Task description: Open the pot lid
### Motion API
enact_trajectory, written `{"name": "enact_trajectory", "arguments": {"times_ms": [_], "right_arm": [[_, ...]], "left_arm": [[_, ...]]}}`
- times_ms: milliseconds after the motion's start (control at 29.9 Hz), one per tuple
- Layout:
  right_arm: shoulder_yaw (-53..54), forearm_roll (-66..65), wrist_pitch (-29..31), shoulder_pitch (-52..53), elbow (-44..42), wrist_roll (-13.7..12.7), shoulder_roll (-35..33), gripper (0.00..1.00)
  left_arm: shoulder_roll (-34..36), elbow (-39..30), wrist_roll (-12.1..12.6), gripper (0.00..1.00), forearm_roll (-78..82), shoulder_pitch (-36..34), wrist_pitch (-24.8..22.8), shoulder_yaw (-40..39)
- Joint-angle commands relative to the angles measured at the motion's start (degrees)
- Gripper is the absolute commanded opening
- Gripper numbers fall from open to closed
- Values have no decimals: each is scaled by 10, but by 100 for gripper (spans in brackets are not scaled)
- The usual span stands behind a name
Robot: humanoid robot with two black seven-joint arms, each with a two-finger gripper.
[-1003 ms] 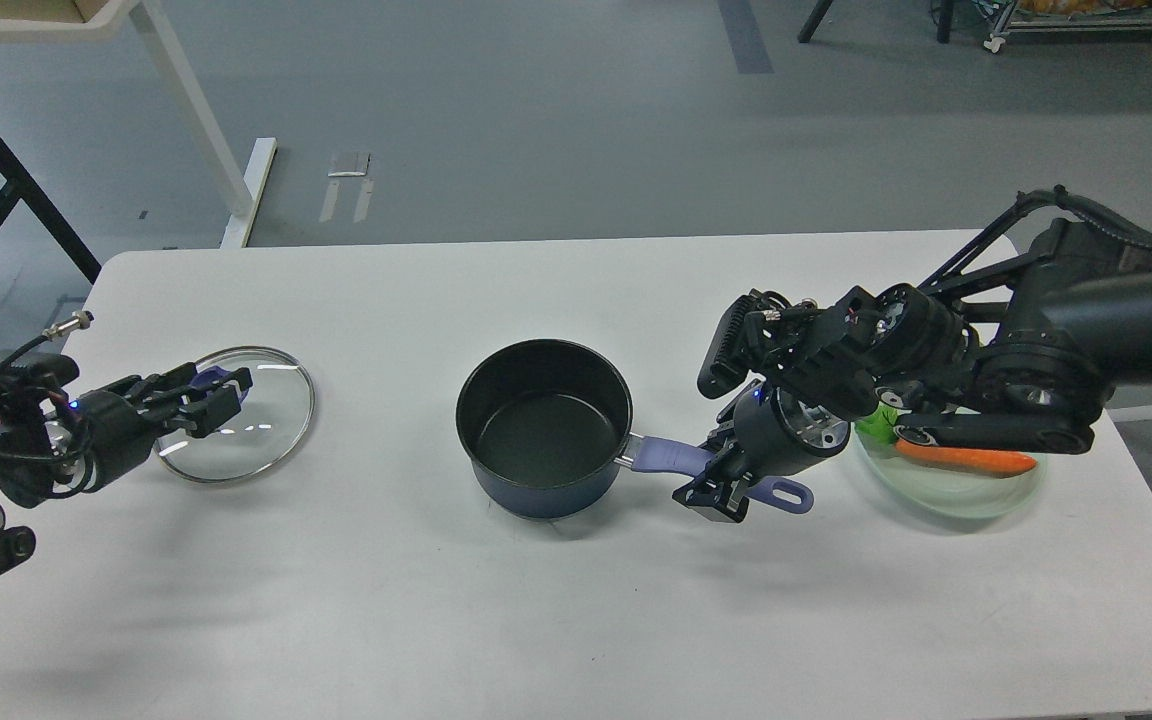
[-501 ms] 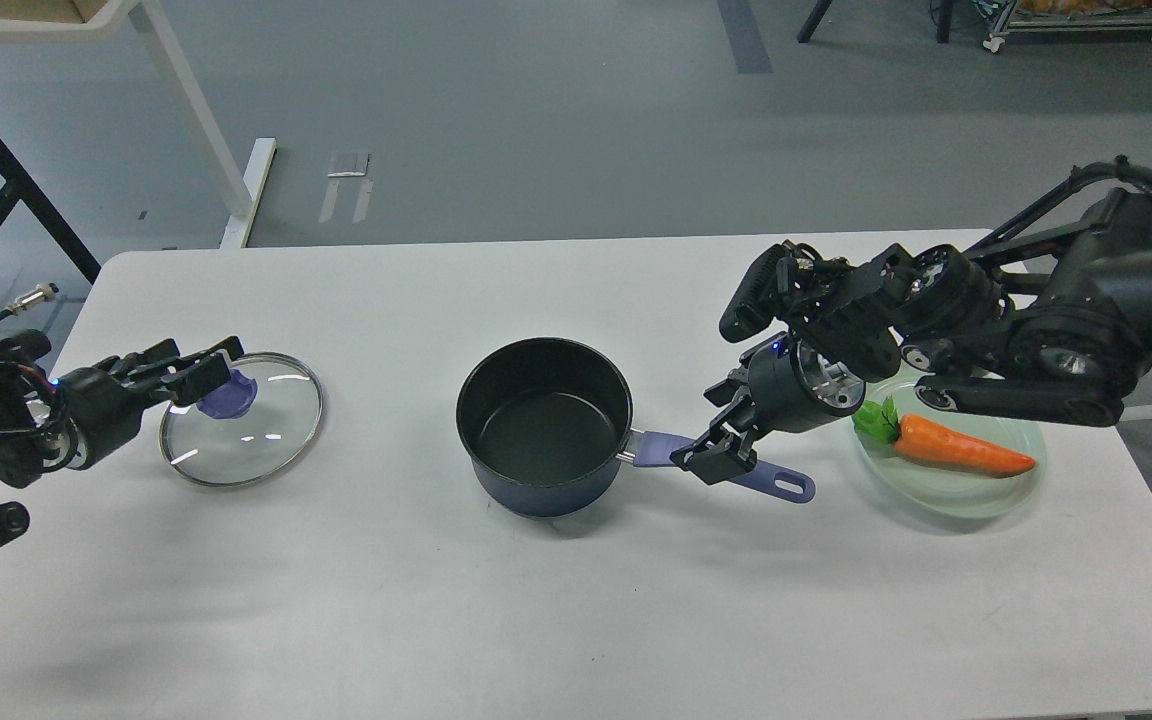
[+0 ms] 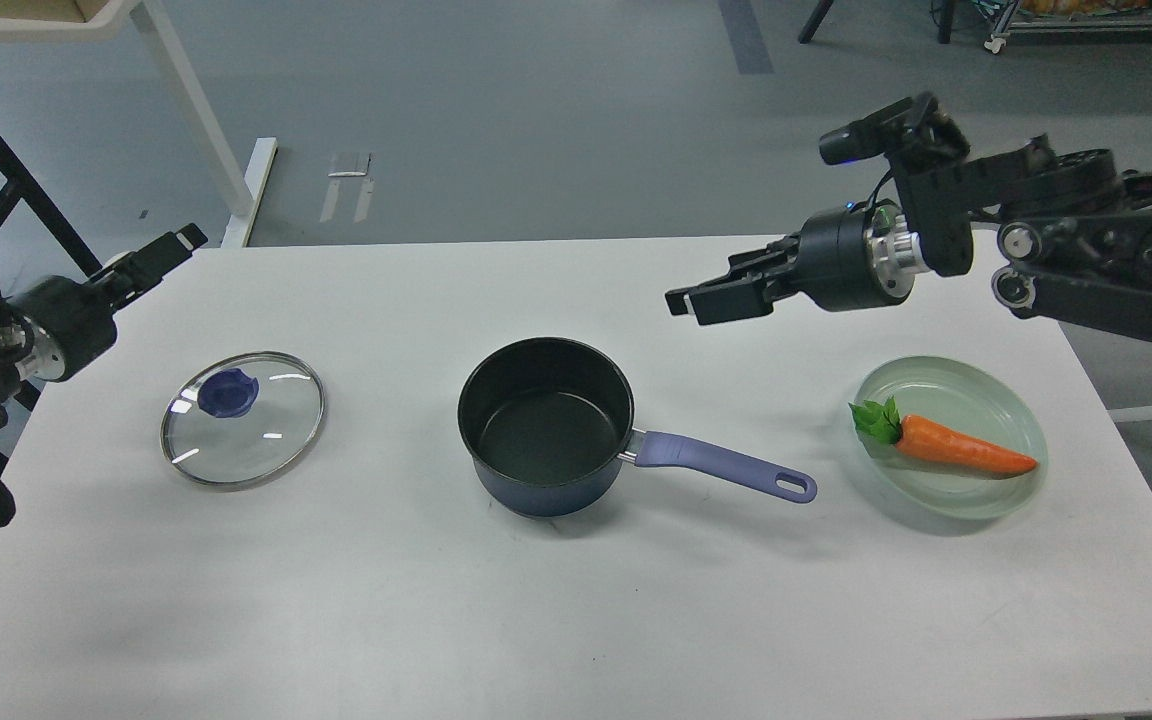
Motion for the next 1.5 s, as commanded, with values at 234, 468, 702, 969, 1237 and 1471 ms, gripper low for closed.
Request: {"name": "enact_trajectory", "arguments": {"times_ms": [234, 468, 702, 969, 1237, 1471], "right_arm": [[274, 121, -4, -181, -95, -1, -58, 100], [327, 349, -8, -256, -159, -1, -51, 100], [329, 542, -6, -297, -194, 0, -50, 100], [413, 663, 0, -389, -230, 43, -24, 100], [563, 672, 22, -458, -336, 35, 87, 100], [577, 721, 30, -459, -349, 31, 145, 100]], "left_arm": [[-58, 10, 6, 99, -200, -17, -4, -22], [-156, 80, 6, 99, -379, -16, -14, -79], [-206, 89, 12, 99, -456, -15, -23, -131], [-238, 87, 19, 99, -545, -8, -73, -187], [-247, 83, 15, 99, -592, 1, -109, -189], [-245, 92, 19, 99, -592, 16, -141, -189]]}}
